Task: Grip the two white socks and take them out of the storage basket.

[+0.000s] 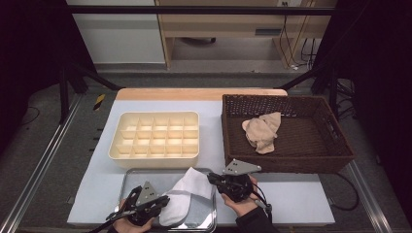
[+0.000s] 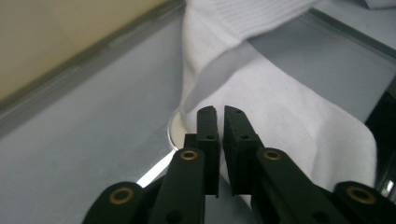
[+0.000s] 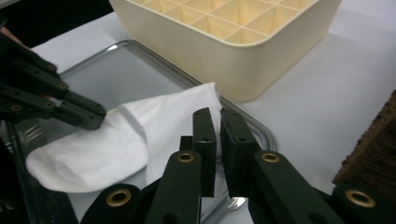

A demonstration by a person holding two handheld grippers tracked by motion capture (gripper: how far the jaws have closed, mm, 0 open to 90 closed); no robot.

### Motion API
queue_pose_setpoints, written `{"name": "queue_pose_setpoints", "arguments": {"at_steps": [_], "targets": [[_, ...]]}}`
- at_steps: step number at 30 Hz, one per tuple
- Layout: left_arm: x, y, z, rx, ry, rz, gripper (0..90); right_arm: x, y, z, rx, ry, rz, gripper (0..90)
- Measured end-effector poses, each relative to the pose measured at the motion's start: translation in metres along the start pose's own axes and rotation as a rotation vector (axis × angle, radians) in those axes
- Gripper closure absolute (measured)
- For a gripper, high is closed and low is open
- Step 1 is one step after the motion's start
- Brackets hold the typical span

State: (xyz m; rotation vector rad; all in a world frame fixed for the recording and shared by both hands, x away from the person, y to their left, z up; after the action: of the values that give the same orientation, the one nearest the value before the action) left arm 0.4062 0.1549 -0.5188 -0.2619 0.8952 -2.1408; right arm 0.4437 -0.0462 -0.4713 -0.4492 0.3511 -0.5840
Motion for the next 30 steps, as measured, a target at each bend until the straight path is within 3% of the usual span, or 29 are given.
{"name": "queue_pose_setpoints", "arguments": {"at_steps": [4, 7, 12, 17, 23, 28, 30], "targets": [[-0.007, 0.002, 0.006, 0.041, -0.03, 0.039, 73.4, -0.008, 0.0, 0.008, 0.025, 0.009, 0.032, 85.2], [-0.012, 0.007, 0.006, 0.034, -0.04, 0.062, 70.9, -0.013, 0.006, 0.015, 0.039, 0.019, 0.058, 85.2], [-0.012, 0.015, 0.002, -0.001, -0.037, 0.059, 81.4, -0.026, 0.022, 0.034, 0.064, 0.044, 0.113, 85.2], [-0.01, 0.014, 0.002, -0.01, -0.024, 0.038, 85.6, -0.033, 0.048, 0.046, 0.069, 0.018, 0.096, 84.6], [-0.004, 0.011, 0.0, -0.02, 0.001, 0.009, 85.4, -0.029, 0.091, 0.036, -0.014, -0.001, 0.053, 83.0], [-0.004, 0.01, 0.001, -0.015, -0.008, 0.011, 76.6, -0.027, 0.121, 0.014, -0.142, -0.016, 0.028, 78.3], [-0.005, 0.009, 0.001, -0.007, -0.011, 0.016, 73.7, -0.026, 0.126, 0.011, -0.158, -0.009, 0.027, 75.3]]}}
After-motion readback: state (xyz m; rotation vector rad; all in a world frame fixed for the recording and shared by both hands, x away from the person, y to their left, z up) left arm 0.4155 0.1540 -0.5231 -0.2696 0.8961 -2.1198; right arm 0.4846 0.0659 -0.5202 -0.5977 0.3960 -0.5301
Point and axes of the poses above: each handheld gripper's, and its own axes: y roughly forward along the jaws, z roughly out of its top, x roughly to its right, the point moved 8 cm from there along y, roughly forward along the jaws, and after that the axes turned 5 degrees about z, right-handed, at the moved point
